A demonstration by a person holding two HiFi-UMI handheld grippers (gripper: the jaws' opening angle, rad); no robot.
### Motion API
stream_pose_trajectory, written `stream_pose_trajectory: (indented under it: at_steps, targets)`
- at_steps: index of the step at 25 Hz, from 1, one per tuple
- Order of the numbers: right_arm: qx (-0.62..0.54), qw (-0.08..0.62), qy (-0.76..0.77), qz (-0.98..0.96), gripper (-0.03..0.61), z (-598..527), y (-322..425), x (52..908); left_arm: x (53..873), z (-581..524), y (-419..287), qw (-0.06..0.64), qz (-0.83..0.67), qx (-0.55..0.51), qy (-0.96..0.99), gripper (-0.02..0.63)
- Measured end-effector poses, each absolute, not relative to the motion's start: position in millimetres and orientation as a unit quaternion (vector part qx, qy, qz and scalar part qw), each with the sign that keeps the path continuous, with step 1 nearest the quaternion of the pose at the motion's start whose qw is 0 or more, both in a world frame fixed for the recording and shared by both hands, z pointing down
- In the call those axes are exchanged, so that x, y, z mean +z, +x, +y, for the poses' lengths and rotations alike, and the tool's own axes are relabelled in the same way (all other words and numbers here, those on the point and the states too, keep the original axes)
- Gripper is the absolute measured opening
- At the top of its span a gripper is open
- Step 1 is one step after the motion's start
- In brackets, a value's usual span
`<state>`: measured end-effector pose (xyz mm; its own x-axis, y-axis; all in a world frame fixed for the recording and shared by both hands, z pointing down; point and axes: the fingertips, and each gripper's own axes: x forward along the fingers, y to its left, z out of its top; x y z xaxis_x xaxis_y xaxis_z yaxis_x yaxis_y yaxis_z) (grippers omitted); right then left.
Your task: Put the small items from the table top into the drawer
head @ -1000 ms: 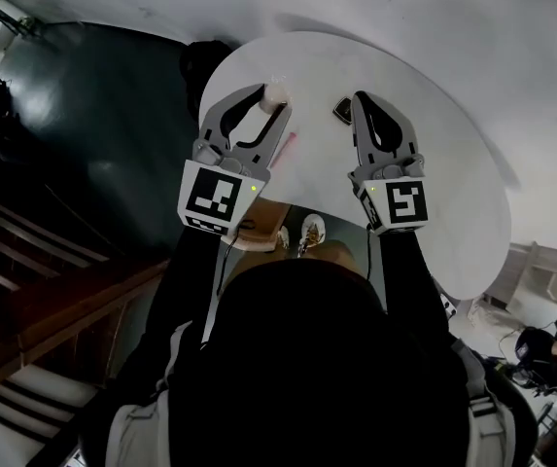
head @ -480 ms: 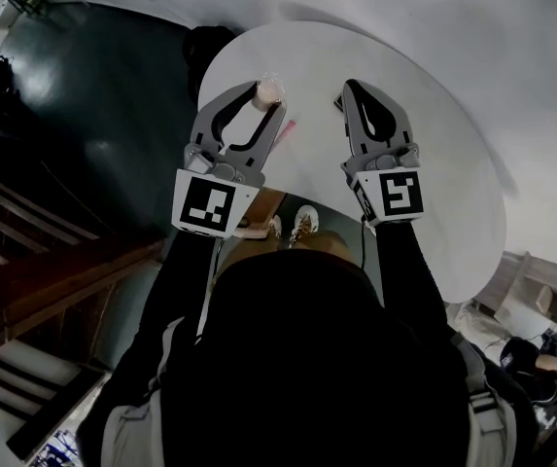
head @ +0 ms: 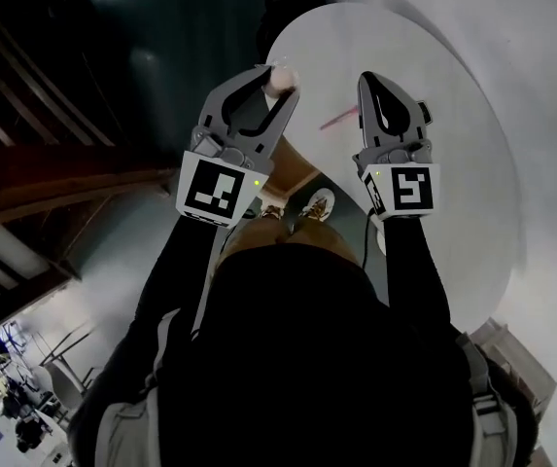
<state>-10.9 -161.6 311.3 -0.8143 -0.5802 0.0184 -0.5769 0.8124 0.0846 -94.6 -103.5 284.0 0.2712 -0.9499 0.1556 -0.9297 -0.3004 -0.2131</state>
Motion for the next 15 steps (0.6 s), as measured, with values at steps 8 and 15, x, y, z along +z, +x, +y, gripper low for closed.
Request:
stream_pose_trajectory:
  at_steps: [8,15]
  targets:
    - [-0.035,0.036,0.264,-0.963,0.026,-152.8,-49.5,319.8,309.1,-79.1,-124.3,0.019,0.606,-0.156,-0.78,0.143]
    - [-0.026,0.053,0.269,-0.961,0.026,-147.7,-55.3,329.9,444.4,-47.7,-135.4,-0.103,0.581,-0.22,-0.777,0.146]
